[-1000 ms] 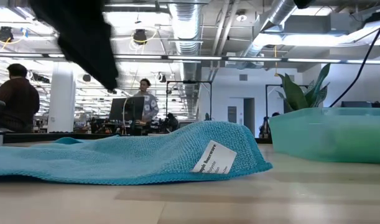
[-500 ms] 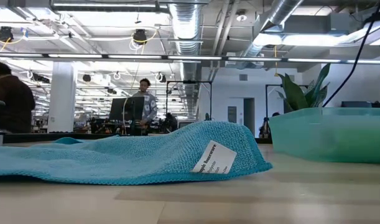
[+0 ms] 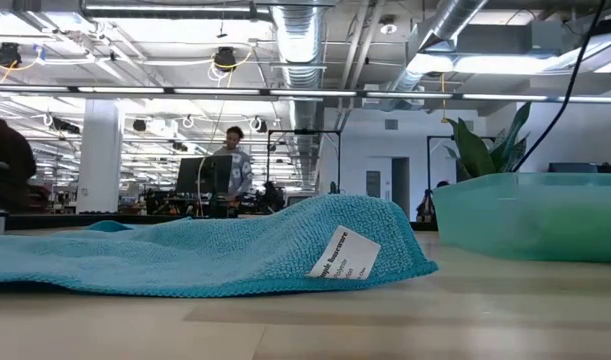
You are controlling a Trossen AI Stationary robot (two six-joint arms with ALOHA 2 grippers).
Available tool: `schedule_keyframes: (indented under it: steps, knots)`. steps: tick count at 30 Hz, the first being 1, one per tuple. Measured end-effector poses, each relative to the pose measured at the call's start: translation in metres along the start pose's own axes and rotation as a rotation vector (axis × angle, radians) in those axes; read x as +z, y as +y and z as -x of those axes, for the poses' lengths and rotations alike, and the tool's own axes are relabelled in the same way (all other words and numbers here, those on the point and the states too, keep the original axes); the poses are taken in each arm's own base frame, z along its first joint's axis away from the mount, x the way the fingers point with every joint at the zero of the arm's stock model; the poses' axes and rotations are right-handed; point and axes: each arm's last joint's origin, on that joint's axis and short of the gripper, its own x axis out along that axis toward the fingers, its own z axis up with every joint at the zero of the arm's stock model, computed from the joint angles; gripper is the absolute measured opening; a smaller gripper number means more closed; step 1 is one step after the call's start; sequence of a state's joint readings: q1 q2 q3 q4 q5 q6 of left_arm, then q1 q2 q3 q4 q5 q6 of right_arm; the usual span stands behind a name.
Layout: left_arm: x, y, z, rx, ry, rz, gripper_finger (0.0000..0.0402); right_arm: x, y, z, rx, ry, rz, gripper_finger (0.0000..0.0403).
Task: Roll microfiber towels into tight, uniform cylinder then place into a basket
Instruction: Fold the blue towel
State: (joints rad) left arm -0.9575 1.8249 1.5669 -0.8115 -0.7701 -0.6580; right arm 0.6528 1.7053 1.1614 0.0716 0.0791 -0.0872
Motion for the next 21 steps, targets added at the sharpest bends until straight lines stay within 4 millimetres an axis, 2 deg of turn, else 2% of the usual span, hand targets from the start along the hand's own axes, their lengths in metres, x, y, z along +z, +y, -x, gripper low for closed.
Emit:
schedule_keyframes:
  steps: [7,13,17,21]
  knots:
    - [-0.015,-0.008,-0.031,0.068,0.078,-0.086,0.0047,-0.011,0.003,-0.010,0.009,0.056,0.010,0.0211]
    - [-0.015,-0.004,-0.050,0.054,0.141,-0.017,0.0054,-0.013,0.003,-0.010,0.010,0.074,0.069,0.0237]
    - [-0.011,0.003,-0.057,0.037,0.181,0.081,0.0080,-0.014,0.000,-0.010,0.006,0.085,0.085,0.0240]
    - [-0.011,0.006,-0.061,0.001,0.230,0.108,0.0126,-0.019,-0.005,-0.011,-0.003,0.094,0.098,0.0240]
